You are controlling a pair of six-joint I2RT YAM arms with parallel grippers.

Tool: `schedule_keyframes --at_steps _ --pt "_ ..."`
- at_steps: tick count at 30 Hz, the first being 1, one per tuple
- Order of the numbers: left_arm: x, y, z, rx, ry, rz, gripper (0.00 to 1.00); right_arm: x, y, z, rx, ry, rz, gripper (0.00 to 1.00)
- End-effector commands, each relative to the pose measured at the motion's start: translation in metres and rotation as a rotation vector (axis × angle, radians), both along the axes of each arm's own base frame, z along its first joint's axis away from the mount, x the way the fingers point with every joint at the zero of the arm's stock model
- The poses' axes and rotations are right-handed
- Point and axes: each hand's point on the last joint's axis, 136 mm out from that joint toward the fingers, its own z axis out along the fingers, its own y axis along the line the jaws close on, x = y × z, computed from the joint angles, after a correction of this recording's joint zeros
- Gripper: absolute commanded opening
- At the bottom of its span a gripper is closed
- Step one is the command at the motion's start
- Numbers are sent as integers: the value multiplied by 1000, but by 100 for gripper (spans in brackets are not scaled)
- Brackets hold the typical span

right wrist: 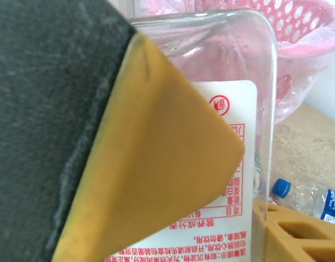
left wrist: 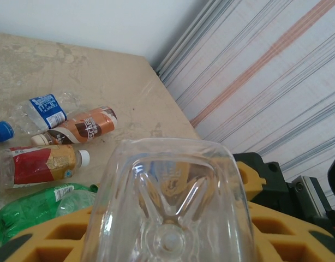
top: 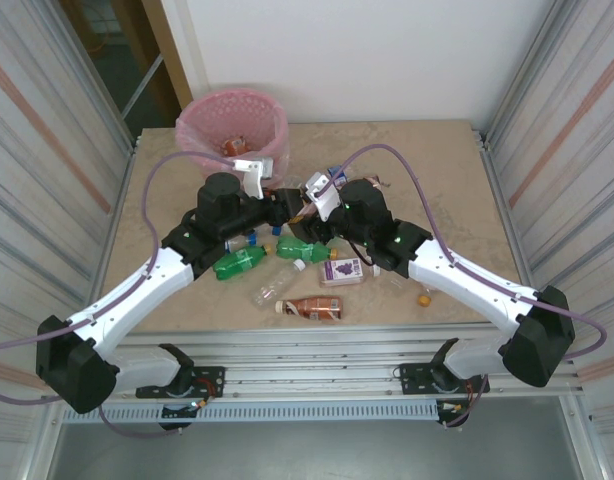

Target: Put the plastic bottles in the bin

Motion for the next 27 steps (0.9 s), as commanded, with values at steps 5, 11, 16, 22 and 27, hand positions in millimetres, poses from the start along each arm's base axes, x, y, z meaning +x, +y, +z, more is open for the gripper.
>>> schedule_keyframes --at_steps 5,11,16,22,27 --pt "9 18 33 10 -117 40 0 -2 -1 36 90 -75 -11 98" --pt "28 52 68 73 -225 133 0 -8 -20 41 101 -54 -68 98" --pt "52 90 111 102 -339 238 0 -6 -50 42 107 -50 -205 98" --pt "94 132 153 145 -433 360 1 -5 -75 30 96 -4 -328 98" --pt "142 159 156 193 -408 425 2 -2 -86 24 99 30 -398 98"
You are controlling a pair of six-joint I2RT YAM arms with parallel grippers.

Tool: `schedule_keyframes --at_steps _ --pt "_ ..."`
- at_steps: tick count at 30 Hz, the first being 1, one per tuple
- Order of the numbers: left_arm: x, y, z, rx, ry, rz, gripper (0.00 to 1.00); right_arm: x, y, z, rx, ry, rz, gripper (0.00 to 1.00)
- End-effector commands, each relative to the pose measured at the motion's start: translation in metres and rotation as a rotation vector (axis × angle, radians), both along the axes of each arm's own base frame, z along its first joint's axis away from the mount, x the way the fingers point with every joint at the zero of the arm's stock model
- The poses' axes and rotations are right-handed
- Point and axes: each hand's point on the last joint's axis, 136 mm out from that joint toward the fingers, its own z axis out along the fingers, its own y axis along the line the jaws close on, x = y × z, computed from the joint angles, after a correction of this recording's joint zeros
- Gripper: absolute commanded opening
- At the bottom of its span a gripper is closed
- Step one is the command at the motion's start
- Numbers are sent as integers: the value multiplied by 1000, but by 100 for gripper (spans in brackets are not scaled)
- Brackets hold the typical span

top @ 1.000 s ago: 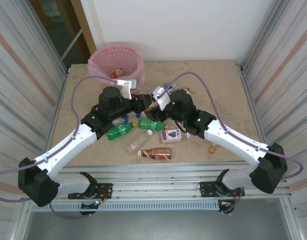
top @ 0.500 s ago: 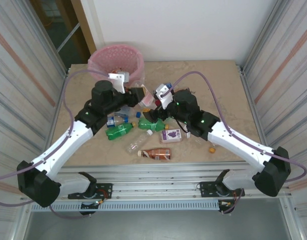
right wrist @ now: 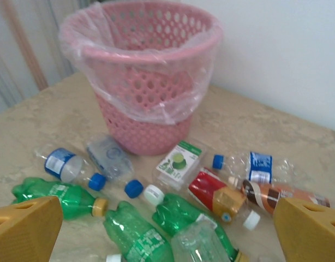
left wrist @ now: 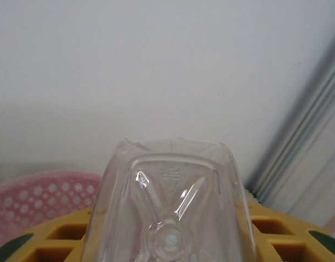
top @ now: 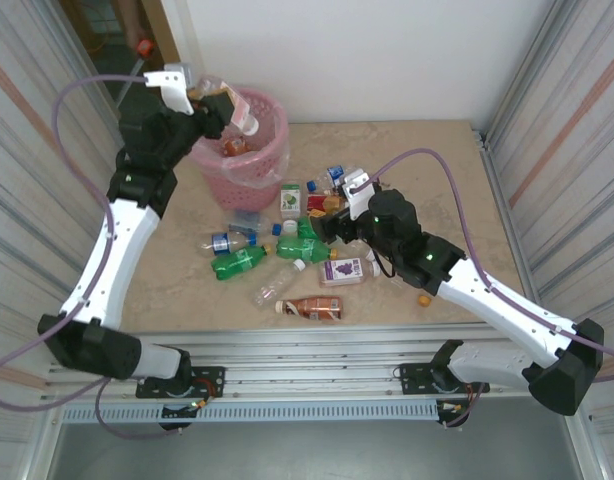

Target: Put the plastic bottles in the bin

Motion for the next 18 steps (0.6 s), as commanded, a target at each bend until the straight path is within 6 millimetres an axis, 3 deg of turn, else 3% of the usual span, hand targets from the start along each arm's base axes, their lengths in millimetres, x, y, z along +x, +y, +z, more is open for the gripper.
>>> schedule_keyframes --at_steps 1,8,18 --pt "26 14 -1 52 16 32 2 1 -15 -3 20 33 -90 98" --pt "73 17 -37 80 157 3 4 7 -35 -5 25 69 -187 98" --pt "102 17 -86 92 306 -32 5 7 -52 -14 43 142 -242 98"
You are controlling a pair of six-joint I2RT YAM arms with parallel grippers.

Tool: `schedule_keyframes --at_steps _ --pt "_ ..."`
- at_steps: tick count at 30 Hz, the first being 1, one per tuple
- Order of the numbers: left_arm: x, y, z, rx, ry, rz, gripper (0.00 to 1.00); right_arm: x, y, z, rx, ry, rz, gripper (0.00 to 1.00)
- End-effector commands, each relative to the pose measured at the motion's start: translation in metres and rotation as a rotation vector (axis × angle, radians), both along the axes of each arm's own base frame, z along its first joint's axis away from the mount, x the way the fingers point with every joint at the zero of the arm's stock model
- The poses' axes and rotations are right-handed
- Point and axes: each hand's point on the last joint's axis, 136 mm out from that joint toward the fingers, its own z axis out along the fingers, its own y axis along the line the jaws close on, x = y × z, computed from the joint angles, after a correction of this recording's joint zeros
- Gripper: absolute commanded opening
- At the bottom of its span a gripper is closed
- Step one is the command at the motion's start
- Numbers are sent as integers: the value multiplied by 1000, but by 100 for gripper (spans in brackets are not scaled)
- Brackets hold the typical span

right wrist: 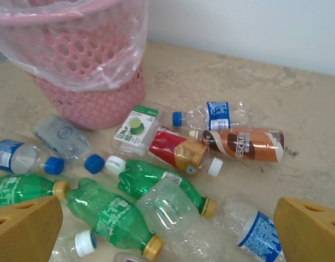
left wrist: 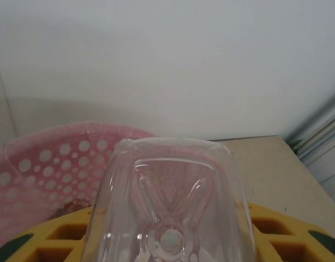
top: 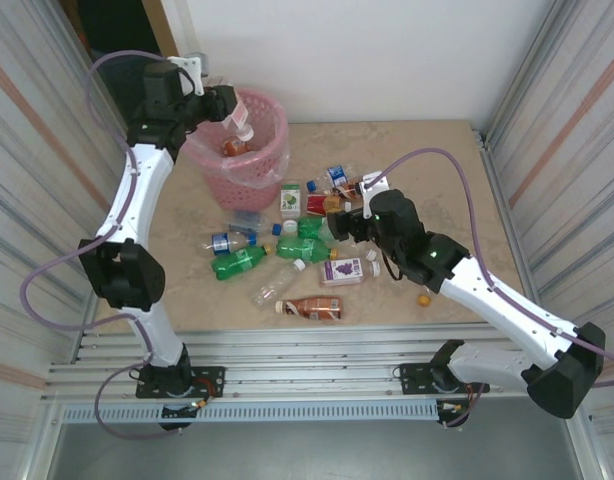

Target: Put the plastic bottles in the bin

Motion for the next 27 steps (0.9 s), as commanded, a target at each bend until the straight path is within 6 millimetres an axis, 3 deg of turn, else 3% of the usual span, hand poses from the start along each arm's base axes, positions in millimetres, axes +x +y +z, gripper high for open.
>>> schedule_keyframes --at_steps 1,16,23,27 --pt "-1 4 3 13 11 -17 5 -4 -10 12 45 8 -39 98" --pt "15 29 -68 149 226 79 12 -4 -15 -19 -7 144 -83 98" --pt "16 33 -87 173 294 93 28 -7 -15 -36 -25 218 -91 98" --pt "14 38 -82 187 294 119 46 -14 -14 -51 -44 285 -80 98"
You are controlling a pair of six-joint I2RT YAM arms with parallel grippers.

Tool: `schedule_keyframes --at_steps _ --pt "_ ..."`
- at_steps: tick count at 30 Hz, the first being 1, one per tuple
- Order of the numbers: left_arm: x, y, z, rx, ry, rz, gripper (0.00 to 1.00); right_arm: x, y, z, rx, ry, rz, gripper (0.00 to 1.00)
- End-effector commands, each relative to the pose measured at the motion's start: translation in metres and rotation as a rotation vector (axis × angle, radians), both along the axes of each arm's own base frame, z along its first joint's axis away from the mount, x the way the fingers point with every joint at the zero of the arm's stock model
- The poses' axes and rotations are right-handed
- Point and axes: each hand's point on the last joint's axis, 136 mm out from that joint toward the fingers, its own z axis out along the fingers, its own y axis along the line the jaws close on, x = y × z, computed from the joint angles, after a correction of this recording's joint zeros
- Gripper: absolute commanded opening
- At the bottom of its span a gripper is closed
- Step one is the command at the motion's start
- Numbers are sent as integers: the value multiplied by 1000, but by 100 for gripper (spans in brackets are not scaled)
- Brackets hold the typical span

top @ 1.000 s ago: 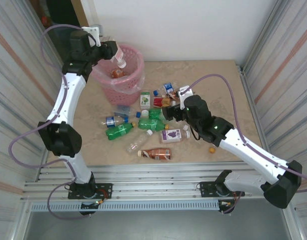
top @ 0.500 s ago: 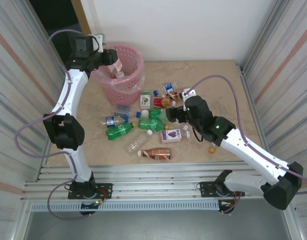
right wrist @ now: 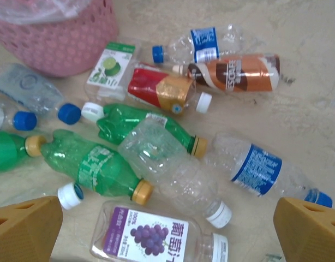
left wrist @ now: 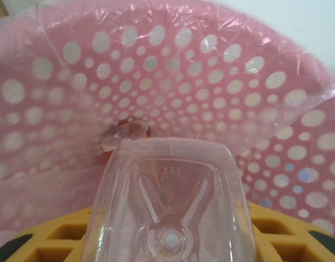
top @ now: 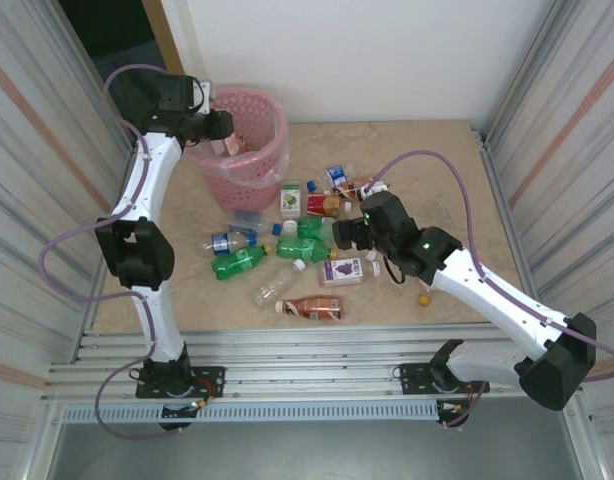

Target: Put the plastic bottles in the bin

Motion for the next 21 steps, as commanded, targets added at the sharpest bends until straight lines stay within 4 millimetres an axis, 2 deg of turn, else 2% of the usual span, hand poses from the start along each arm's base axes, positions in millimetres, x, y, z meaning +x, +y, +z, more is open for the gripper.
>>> schedule_keyframes --at_steps 1,3,8,14,21 --pt "-2 9 20 35 -36 17 50 -7 1 -3 13 65 0 98" --pt "-4 10 30 33 -55 21 59 -11 1 -8 6 92 15 98" --pt "-13 6 55 24 -106 14 71 -30 8 -21 -10 173 105 98" --pt "-32 -5 88 20 -179 -11 73 -58 20 -39 -92 252 243 98" --pt "-74 -21 125 -5 -289 -53 81 -91 39 -67 -209 362 415 99"
